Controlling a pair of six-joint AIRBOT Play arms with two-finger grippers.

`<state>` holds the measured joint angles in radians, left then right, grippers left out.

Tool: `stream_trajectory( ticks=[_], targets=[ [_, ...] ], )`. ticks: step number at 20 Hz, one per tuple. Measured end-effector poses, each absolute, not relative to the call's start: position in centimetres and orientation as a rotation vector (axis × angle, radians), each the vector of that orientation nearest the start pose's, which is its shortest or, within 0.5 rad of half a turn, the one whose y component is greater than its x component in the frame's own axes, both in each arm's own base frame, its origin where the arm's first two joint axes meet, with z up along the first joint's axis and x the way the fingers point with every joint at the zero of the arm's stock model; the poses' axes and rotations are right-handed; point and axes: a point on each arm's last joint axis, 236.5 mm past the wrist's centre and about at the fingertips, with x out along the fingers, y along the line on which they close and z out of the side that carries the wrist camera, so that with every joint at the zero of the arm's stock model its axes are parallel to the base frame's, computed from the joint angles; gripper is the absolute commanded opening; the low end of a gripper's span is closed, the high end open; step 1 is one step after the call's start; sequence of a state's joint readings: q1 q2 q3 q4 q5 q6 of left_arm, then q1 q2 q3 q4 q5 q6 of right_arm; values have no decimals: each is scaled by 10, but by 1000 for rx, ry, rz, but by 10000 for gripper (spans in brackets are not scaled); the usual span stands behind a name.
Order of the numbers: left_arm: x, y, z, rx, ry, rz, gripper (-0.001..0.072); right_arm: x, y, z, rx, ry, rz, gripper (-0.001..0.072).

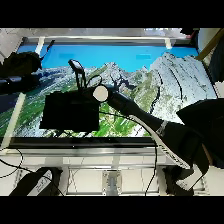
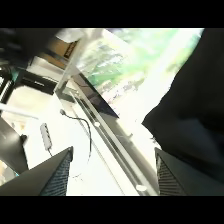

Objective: Fold the clothes and pants, and hang the long-sleeved shirts on hangers.

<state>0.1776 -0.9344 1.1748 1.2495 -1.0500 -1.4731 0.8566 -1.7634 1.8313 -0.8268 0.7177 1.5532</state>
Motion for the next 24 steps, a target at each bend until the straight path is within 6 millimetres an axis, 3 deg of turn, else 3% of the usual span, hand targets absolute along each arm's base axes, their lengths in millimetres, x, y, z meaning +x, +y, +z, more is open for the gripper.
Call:
stream_trajectory(
  ticks=[2, 5, 6, 8, 10, 12, 15, 19, 24],
  targets=[
    [379, 4, 170, -237, 774, -65, 7, 339, 512, 146, 266, 905, 1075, 537],
    [377, 5, 169, -236, 781, -62, 7, 369, 430, 125, 58, 1016, 933, 549],
    [377, 6, 169, -234, 782, -61, 7, 379, 399, 116, 16, 1064, 868, 557],
    [377, 6, 169, -234, 783, -60, 7, 393, 350, 90, 5, 1167, 765, 678],
    [377, 6, 169, -234, 784, -60, 7, 395, 327, 58, 98, 1262, 719, 682],
    [376, 6, 168, -234, 785, -61, 7, 389, 323, 21, 264, 1373, 704, 683],
    [376, 6, 168, -234, 785, -61, 7, 373, 342, -22, 559, 1521, 770, 695],
    [376, 6, 168, -234, 785, -60, 7, 372, 378, -41, 894, 1564, 861, 698],
    [376, 6, 168, -234, 785, -61, 7, 386, 401, -57, 1045, 1508, 843, 696]
  ],
)
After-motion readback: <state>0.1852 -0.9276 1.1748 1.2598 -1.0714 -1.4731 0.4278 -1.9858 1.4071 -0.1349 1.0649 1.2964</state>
